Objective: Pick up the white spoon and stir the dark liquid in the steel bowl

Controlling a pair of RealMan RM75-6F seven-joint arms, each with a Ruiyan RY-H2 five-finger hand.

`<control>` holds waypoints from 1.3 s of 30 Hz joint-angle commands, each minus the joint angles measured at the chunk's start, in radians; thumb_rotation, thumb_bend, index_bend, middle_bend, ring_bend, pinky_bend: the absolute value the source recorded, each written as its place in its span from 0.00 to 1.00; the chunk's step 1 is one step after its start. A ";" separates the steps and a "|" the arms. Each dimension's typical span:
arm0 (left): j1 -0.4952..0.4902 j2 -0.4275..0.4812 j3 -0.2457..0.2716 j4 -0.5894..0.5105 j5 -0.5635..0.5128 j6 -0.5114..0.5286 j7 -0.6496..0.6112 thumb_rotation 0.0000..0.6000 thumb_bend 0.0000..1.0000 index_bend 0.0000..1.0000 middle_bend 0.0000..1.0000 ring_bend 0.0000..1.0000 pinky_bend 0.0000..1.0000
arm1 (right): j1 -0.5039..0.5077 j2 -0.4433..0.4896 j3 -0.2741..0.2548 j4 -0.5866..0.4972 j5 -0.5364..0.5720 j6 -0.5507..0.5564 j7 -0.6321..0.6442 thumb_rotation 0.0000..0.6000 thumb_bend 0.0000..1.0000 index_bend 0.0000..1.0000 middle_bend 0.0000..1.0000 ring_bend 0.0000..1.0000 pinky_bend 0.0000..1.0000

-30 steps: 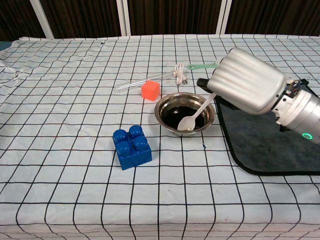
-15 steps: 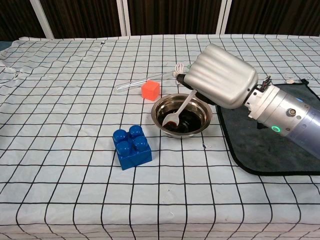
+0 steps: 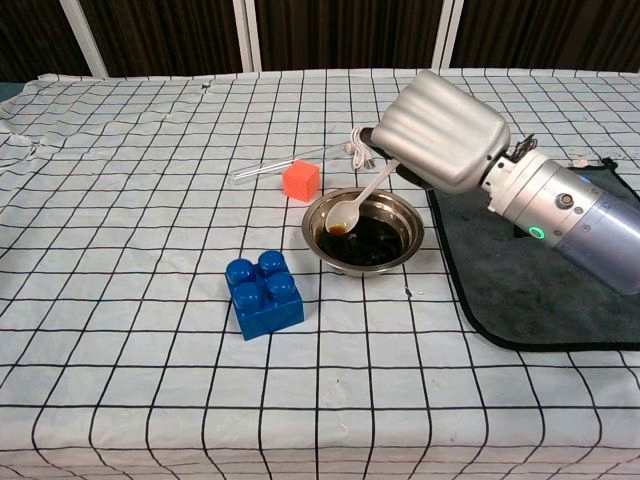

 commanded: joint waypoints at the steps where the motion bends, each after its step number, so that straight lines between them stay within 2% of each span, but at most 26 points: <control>1: 0.000 -0.001 -0.001 0.000 -0.001 0.001 0.002 1.00 0.20 0.09 0.01 0.00 0.00 | -0.003 -0.002 -0.001 0.017 0.006 -0.001 0.009 1.00 0.37 0.70 0.87 0.98 1.00; 8: 0.001 -0.002 0.000 -0.001 -0.001 0.002 0.005 1.00 0.20 0.09 0.01 0.00 0.00 | -0.020 0.016 -0.012 0.032 0.007 0.015 0.019 1.00 0.37 0.70 0.87 0.98 1.00; 17: -0.002 -0.005 -0.001 -0.002 -0.007 -0.003 0.015 1.00 0.20 0.09 0.01 0.00 0.00 | -0.057 0.059 -0.043 -0.004 -0.004 0.044 0.016 1.00 0.37 0.70 0.87 0.98 1.00; 30: -0.003 -0.009 0.000 -0.003 -0.006 -0.002 0.024 1.00 0.20 0.09 0.01 0.00 0.00 | -0.108 0.120 -0.088 -0.107 -0.035 0.086 -0.009 1.00 0.37 0.71 0.87 0.98 1.00; 39: -0.002 -0.009 0.000 -0.003 -0.006 -0.001 0.023 1.00 0.20 0.09 0.01 0.00 0.00 | -0.125 0.153 -0.108 -0.217 -0.060 0.096 -0.040 1.00 0.37 0.71 0.87 0.98 1.00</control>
